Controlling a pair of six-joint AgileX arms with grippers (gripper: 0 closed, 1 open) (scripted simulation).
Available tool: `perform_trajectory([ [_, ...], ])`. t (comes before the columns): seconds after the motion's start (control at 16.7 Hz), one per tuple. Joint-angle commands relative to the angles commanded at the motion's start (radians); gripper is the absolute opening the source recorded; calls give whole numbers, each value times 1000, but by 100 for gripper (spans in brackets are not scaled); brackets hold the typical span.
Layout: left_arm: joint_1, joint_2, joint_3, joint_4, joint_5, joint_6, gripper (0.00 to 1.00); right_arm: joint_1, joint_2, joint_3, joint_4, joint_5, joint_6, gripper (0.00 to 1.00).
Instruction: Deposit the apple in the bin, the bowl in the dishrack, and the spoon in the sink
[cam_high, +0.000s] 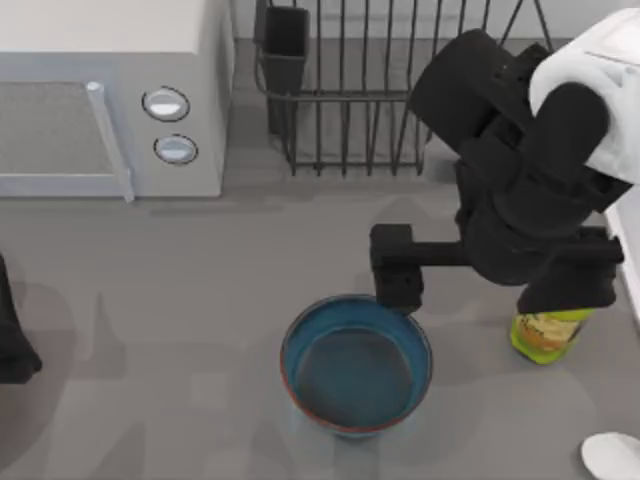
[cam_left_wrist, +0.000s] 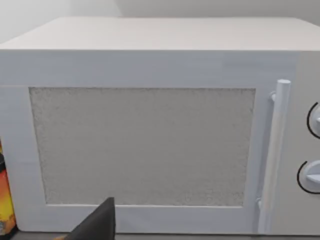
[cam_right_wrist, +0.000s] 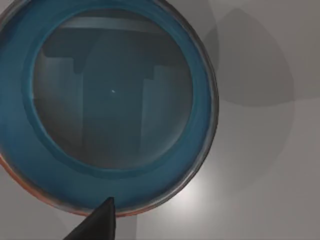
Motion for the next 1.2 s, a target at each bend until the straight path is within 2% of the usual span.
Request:
perform_trajectory([
  [0.3, 0, 0, 0, 0, 0, 0, 100, 9, 197, 174, -131, 4, 33, 100],
  [0.72, 0, 0, 0, 0, 0, 0, 100, 6, 208, 179, -134, 4, 34, 100],
  [1.2, 0, 0, 0, 0, 0, 0, 100, 45, 279, 16, 99, 5, 71, 100],
])
